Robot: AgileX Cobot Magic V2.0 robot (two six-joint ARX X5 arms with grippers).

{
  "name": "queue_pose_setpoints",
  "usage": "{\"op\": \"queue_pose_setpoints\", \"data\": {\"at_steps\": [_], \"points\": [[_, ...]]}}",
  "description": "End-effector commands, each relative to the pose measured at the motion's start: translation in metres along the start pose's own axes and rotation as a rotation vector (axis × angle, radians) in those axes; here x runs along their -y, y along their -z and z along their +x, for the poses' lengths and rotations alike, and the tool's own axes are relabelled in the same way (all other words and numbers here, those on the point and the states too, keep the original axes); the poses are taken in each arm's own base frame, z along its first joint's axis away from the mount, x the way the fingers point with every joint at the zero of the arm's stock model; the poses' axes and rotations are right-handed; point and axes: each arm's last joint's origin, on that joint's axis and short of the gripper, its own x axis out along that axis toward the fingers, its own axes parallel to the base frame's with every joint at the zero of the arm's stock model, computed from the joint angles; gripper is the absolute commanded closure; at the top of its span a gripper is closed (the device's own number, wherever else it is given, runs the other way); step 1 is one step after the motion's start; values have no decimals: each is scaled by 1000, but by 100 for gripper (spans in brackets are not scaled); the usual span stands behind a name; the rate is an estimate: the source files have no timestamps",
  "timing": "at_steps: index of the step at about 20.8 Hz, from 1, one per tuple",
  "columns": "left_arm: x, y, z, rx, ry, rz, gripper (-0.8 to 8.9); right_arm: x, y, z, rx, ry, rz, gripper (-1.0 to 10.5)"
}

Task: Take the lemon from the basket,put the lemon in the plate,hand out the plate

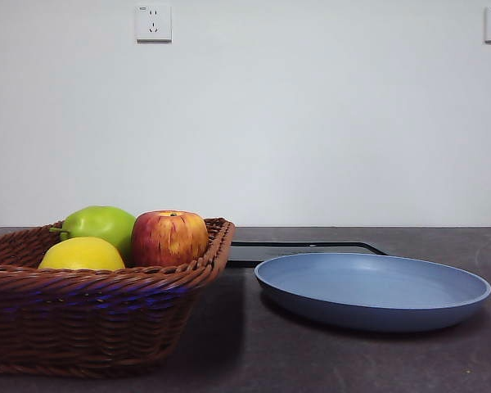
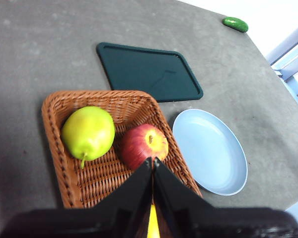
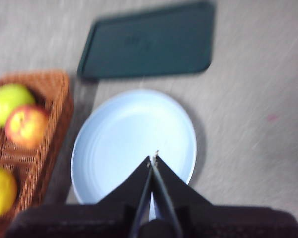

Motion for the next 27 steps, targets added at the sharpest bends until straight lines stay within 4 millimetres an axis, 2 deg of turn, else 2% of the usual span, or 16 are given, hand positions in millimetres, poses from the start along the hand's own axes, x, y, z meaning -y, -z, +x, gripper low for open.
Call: {"op": "queue_pose_setpoints", "data": {"at_steps": [1, 2, 5, 6, 12, 14, 17, 25, 27], "points": [[3, -4, -2, 11, 12, 41, 803, 2, -7, 7, -20, -7, -20, 880], [3, -4, -2, 11, 12, 41, 786, 4, -7, 12, -39, -5, -12, 838], [3, -4, -2, 12, 9, 23, 515, 10, -8, 25, -90, 15, 9, 701], [3, -4, -2, 11, 11, -2, 499, 11, -8, 30, -108, 16, 16, 673], [4, -3, -2, -1, 35, -20, 497, 28, -4, 68, -259, 32, 67, 674], [3, -1, -2, -24, 29, -36, 428, 35, -1, 86, -322, 33, 89, 673], [4, 6, -1, -90, 29, -69, 411, 42, 5, 110, -396, 29, 108, 644], [11, 13, 2, -160, 66, -66, 411, 54, 16, 160, -451, -36, 158, 650], [11, 14, 3, -176, 65, -71, 411, 57, 18, 166, -462, -31, 180, 704]]}}
